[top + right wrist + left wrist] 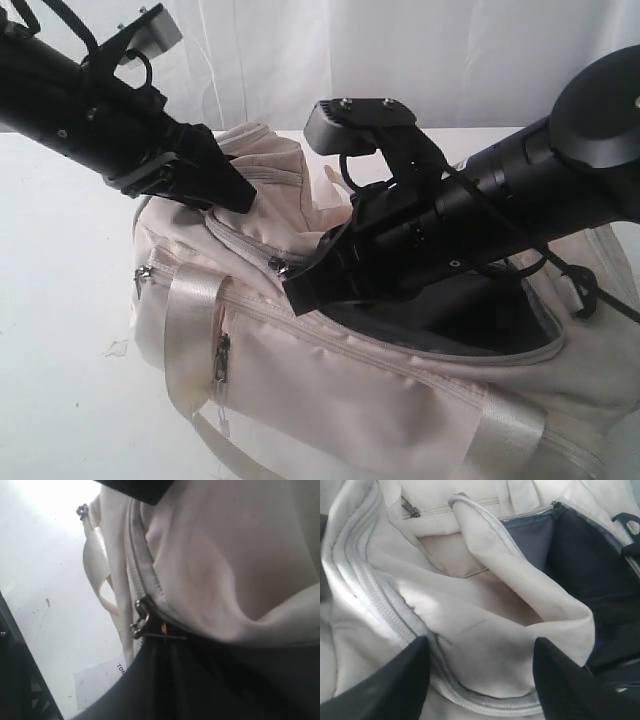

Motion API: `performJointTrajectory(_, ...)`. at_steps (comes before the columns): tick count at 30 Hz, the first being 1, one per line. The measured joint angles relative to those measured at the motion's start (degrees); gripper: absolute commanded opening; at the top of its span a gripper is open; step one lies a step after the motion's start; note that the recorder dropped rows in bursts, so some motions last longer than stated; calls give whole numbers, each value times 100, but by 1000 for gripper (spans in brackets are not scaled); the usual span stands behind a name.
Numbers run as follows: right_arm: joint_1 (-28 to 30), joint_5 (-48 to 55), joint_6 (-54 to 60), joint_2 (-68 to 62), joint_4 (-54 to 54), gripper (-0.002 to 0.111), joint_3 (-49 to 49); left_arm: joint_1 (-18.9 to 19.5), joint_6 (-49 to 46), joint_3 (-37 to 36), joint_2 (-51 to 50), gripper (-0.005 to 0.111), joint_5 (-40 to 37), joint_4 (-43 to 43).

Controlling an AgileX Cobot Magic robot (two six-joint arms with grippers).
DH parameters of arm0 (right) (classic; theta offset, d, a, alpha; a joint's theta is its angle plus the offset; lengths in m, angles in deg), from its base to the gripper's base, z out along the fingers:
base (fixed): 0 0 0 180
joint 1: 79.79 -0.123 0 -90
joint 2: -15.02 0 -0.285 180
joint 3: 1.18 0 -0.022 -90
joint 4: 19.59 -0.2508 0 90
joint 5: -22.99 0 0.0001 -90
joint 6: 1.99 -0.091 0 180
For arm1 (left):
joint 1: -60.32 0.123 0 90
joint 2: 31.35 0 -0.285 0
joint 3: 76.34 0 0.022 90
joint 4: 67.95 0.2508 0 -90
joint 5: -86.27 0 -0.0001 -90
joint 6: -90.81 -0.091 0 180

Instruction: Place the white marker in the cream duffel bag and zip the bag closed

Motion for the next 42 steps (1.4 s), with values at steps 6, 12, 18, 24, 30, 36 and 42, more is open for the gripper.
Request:
performJointTrajectory(6,0,-36,0,0,-12,0,0,0,0,0,-133,45,0,0)
performJointTrajectory(12,0,-36,0,0,-23,0,0,0,0,0,-243,20,47,0)
performJointTrajectory(18,0,-46,50,26,-154,0,0,0,0,0,-276,5,95,-11)
performJointTrajectory(24,0,5,50,217,-167,0,0,-12,0,0,-276,2,292,-47)
performJointTrajectory(30,0,177,-49,444,-104,0,0,-34,0,0,-276,2,368,-150)
performJointTrajectory(36,0,279,-1058,640,942,0,0,-61,0,0,-276,2,336,-174)
performJointTrajectory(42,0,342,-2121,894,2188,0,0,-92,-11,0,-276,2,275,-302)
